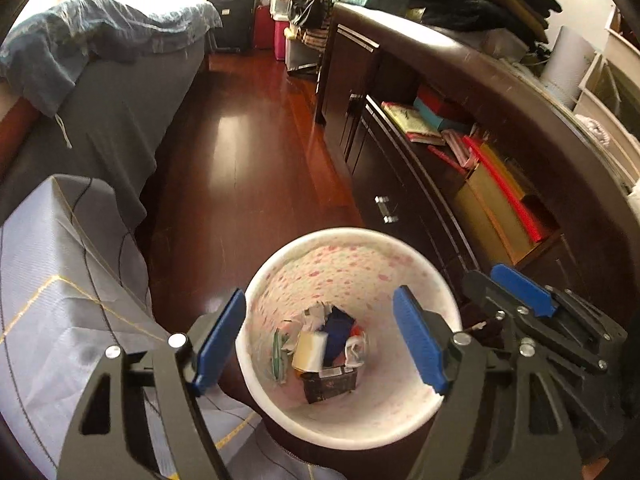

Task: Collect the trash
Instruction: 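Move both grippers back over the table, then grasp the red snack bag with the left gripper while the right grasps the orange cube, then carry the red snack bag and orange cube over the pink bin, then open both grippers to drop the snack bag and cube into the bin, then move both grippers back over the table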

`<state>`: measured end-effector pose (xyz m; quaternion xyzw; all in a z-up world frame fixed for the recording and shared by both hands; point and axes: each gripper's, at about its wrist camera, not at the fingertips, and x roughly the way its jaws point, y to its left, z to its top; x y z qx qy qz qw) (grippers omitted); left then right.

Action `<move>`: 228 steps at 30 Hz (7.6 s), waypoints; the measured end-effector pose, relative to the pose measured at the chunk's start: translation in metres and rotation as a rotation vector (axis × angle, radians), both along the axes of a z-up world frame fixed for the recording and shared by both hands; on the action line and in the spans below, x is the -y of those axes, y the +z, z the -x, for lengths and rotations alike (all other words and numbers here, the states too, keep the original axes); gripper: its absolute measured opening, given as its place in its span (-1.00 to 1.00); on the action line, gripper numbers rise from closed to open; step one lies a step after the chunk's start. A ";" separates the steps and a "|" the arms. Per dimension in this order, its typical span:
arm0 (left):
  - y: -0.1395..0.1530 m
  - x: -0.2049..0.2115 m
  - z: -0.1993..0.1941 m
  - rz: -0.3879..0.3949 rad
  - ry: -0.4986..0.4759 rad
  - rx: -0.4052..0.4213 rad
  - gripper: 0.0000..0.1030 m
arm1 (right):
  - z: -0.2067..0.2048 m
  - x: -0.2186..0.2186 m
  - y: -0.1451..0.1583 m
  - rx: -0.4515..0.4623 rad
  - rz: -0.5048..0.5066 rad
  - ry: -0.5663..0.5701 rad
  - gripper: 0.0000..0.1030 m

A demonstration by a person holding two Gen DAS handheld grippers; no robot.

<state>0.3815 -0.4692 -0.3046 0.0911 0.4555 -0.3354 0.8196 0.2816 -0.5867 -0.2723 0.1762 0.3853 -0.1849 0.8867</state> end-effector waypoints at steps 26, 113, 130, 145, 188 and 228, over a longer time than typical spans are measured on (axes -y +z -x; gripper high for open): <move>0.090 -0.283 0.038 -0.073 0.606 0.211 0.60 | 0.027 -0.209 0.062 0.085 -0.014 0.464 0.39; 0.086 -0.465 0.078 0.029 0.838 0.147 -0.42 | -0.005 -0.377 0.049 0.007 -0.082 0.680 -0.28; 0.115 -0.362 0.082 0.005 0.647 0.221 -0.42 | 0.019 -0.294 0.058 0.069 -0.134 0.574 -0.28; 0.113 -0.263 0.073 0.005 0.455 0.221 -0.42 | 0.034 -0.208 0.050 0.076 -0.148 0.411 -0.28; 0.016 0.001 0.016 -0.013 -0.035 0.053 -0.16 | 0.014 -0.011 -0.021 -0.015 -0.038 -0.029 -0.26; 0.099 -0.247 0.066 -0.083 0.414 0.241 0.92 | 0.038 -0.184 0.040 0.025 -0.092 0.347 0.52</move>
